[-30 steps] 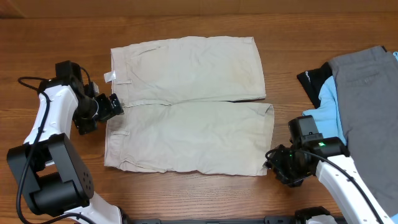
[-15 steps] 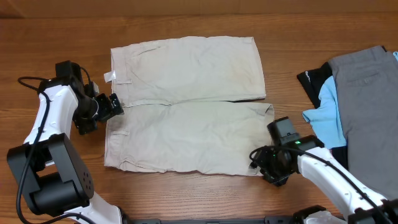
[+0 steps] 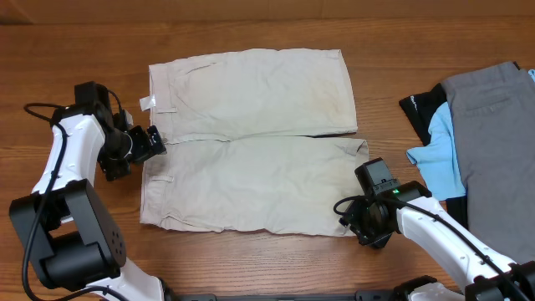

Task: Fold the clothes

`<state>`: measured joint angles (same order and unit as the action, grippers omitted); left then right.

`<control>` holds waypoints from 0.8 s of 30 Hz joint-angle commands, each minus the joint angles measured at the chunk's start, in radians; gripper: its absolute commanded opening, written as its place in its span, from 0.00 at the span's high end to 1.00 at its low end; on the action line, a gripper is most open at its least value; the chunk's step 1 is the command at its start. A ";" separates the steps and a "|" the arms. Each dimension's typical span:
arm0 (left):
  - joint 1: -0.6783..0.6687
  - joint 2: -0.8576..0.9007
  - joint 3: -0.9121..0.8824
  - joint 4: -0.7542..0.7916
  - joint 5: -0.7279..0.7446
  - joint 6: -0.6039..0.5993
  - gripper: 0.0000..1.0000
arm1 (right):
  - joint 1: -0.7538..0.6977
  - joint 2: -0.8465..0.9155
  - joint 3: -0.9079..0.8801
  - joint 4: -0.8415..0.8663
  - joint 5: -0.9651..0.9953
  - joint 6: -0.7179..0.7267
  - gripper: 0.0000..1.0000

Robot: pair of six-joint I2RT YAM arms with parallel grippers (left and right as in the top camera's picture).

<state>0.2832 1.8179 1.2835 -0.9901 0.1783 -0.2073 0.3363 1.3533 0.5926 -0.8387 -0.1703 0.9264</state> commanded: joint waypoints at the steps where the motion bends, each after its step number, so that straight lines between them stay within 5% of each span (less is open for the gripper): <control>1: 0.003 -0.006 0.002 0.001 -0.006 0.001 0.00 | 0.006 -0.002 -0.005 0.016 0.032 0.035 0.47; 7: 0.003 -0.006 0.002 0.001 -0.006 0.001 0.00 | 0.006 -0.002 -0.005 0.021 0.031 0.044 0.56; 15: 0.003 -0.006 0.002 0.001 -0.006 0.001 0.00 | 0.006 -0.002 -0.009 -0.005 0.012 0.051 0.53; 22: 0.003 -0.006 0.002 0.001 -0.006 0.002 0.00 | 0.006 -0.002 -0.061 0.073 0.001 0.077 0.72; 24: 0.003 -0.006 0.002 0.001 -0.006 0.001 0.00 | 0.006 -0.002 -0.064 0.076 -0.001 0.077 0.90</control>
<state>0.2832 1.8179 1.2835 -0.9901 0.1783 -0.2070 0.3363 1.3453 0.5606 -0.7761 -0.1684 0.9951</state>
